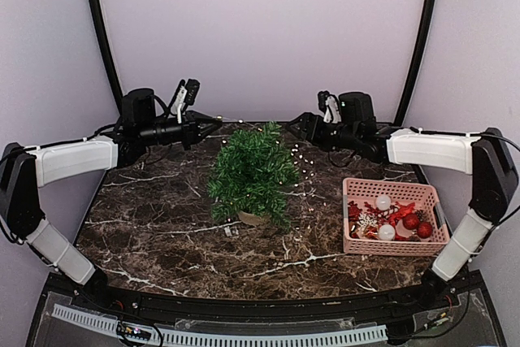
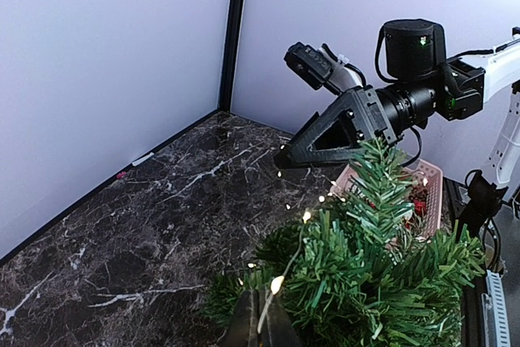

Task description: Decorate the small christmas tree

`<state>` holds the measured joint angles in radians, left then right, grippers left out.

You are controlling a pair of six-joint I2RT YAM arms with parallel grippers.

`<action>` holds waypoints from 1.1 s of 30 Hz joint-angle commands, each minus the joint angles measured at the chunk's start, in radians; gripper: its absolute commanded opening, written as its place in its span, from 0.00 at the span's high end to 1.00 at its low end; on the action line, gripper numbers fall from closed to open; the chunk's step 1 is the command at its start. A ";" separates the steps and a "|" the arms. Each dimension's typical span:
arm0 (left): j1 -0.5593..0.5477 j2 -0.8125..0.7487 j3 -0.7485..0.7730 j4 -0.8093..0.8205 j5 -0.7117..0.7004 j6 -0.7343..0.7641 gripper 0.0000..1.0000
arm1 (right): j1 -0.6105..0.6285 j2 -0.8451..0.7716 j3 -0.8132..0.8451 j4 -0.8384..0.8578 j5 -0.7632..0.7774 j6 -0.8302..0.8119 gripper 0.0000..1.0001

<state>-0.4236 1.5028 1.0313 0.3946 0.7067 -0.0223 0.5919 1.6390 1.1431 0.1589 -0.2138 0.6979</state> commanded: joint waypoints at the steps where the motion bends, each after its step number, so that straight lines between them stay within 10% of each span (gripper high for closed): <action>1: -0.001 -0.053 -0.013 0.014 0.018 0.009 1.00 | 0.014 0.051 0.059 0.027 -0.011 0.013 0.31; 4: -0.001 -0.054 -0.010 0.010 0.015 0.005 1.00 | 0.012 0.074 0.064 0.029 0.013 0.026 0.46; 9: -0.001 -0.057 0.006 -0.002 -0.006 -0.006 1.00 | -0.010 0.061 0.081 0.007 0.048 0.011 0.98; 33: -0.001 -0.096 0.097 -0.067 -0.098 -0.013 1.00 | -0.118 -0.631 0.038 -0.384 0.698 -0.281 1.00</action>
<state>-0.4236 1.4586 1.1004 0.3386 0.6266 -0.0383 0.4786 1.0737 1.1606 -0.1295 0.3798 0.4908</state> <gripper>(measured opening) 0.002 0.005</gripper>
